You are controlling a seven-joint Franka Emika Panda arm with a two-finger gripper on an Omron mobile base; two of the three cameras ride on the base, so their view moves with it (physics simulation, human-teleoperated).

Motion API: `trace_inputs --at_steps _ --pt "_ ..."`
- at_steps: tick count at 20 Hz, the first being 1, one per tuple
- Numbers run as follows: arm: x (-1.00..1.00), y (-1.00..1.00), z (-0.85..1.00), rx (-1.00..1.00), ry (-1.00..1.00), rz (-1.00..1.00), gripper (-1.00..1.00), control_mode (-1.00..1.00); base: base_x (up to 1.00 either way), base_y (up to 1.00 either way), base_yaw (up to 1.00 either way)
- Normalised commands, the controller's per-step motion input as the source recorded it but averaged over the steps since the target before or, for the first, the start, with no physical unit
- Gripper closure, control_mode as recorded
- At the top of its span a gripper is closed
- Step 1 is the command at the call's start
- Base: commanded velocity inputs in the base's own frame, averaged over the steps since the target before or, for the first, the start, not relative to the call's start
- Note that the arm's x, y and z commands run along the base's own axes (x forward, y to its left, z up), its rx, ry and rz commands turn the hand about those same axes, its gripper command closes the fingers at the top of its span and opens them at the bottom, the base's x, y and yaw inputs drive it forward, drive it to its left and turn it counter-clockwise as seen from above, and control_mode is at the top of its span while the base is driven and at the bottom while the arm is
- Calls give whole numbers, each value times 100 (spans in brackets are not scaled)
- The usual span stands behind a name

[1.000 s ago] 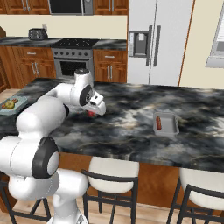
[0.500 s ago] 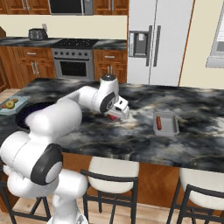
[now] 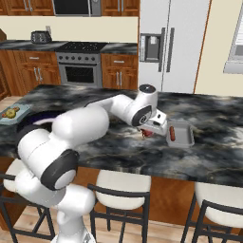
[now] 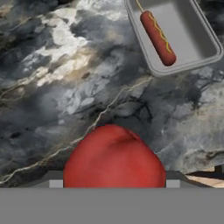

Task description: Place one cooked food and one vegetable from the large plate to each tupperware container.

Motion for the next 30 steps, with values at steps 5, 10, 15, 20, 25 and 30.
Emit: trace_inputs --at_steps 5,10,15,20,25,30 --pt "36 -71 -4 0 10 -2 100 -100 0 0 0" --pt "57 -41 -31 -6 7 -4 100 -100 0 0 0" --pt "44 -35 -39 -8 -2 0 100 -100 0 0 0" --pt "52 -41 -14 0 0 0 100 -100 0 0 0" --pt "43 -3 -28 0 0 0 100 -100 0 0 0" --pt "36 -16 -45 0 2 0 100 -100 0 0 0"
